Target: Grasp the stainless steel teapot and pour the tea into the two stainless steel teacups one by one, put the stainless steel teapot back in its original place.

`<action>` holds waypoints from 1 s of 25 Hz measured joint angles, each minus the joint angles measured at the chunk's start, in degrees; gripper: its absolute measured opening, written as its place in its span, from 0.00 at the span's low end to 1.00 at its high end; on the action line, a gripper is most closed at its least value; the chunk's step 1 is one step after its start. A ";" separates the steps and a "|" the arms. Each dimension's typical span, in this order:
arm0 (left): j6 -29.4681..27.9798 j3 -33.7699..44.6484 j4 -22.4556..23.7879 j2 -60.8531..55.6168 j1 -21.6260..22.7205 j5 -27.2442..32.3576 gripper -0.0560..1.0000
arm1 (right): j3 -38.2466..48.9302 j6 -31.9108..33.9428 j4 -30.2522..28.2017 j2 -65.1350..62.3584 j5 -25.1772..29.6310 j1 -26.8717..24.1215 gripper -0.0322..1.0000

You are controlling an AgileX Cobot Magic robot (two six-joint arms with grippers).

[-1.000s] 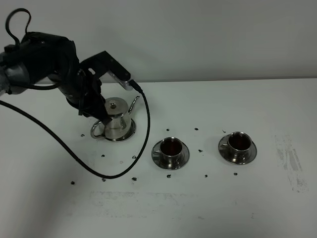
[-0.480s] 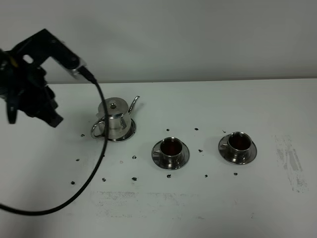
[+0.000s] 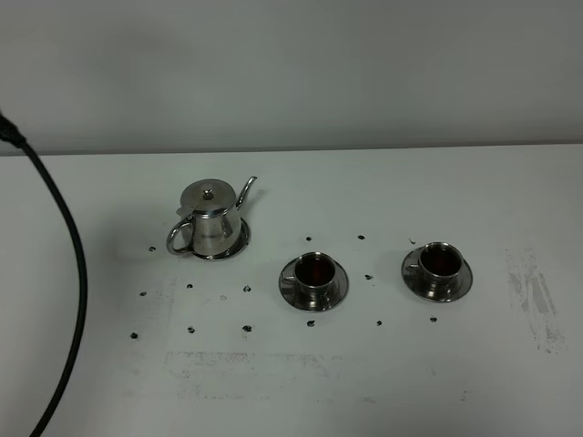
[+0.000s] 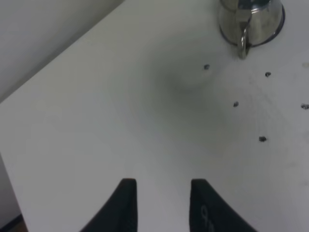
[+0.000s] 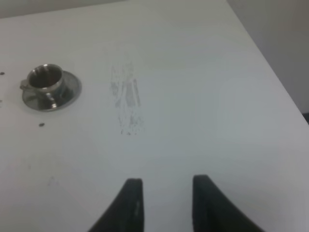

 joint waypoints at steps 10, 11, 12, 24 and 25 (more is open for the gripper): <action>-22.36 3.41 -3.96 -15.30 0.00 15.12 0.33 | 0.00 0.00 0.00 0.00 0.00 0.00 0.26; -23.38 5.48 -4.10 -17.47 0.23 15.12 0.33 | 0.00 0.00 0.00 0.00 0.00 0.00 0.26; -24.21 7.42 -4.16 -19.75 0.84 15.12 0.33 | 0.00 0.00 0.00 0.00 0.00 0.00 0.26; -25.43 35.12 -4.35 -45.76 4.00 7.28 0.33 | 0.00 0.00 0.00 0.00 0.00 0.00 0.26; -25.45 36.38 -5.01 -47.19 4.00 7.24 0.33 | 0.00 0.00 0.00 0.00 0.00 0.00 0.26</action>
